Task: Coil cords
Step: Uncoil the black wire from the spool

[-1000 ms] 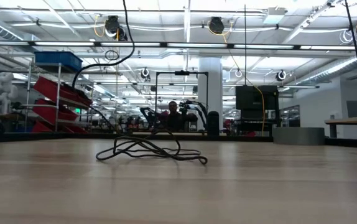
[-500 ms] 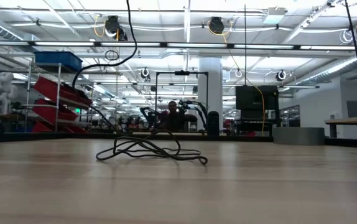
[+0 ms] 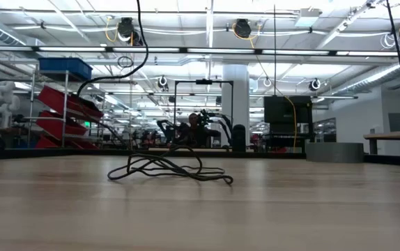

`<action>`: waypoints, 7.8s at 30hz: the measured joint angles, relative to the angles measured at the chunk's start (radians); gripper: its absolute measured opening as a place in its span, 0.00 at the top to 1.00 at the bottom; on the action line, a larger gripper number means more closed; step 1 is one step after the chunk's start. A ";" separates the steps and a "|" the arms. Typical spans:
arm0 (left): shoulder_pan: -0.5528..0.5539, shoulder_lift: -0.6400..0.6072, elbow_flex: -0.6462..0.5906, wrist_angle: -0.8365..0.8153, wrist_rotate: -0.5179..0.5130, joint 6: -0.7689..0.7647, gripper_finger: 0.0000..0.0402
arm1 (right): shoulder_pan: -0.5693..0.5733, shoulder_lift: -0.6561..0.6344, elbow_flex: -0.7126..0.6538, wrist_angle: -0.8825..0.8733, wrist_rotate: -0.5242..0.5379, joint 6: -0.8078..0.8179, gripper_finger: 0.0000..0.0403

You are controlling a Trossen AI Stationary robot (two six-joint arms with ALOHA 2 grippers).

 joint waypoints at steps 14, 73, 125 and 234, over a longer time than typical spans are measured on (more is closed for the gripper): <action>0.000 0.004 0.000 -0.008 -0.027 0.033 1.00 | -0.004 0.000 0.000 0.025 -0.001 0.015 0.98; -0.079 0.261 0.020 0.282 -0.418 0.700 1.00 | 0.151 0.000 0.286 -0.739 0.048 0.447 1.00; -0.159 0.171 0.020 0.457 -0.154 0.441 1.00 | 0.113 0.000 0.285 -0.891 -0.089 0.638 0.87; -0.128 0.172 0.020 0.370 -0.277 0.435 1.00 | 0.035 0.256 0.285 0.201 0.152 -0.298 0.98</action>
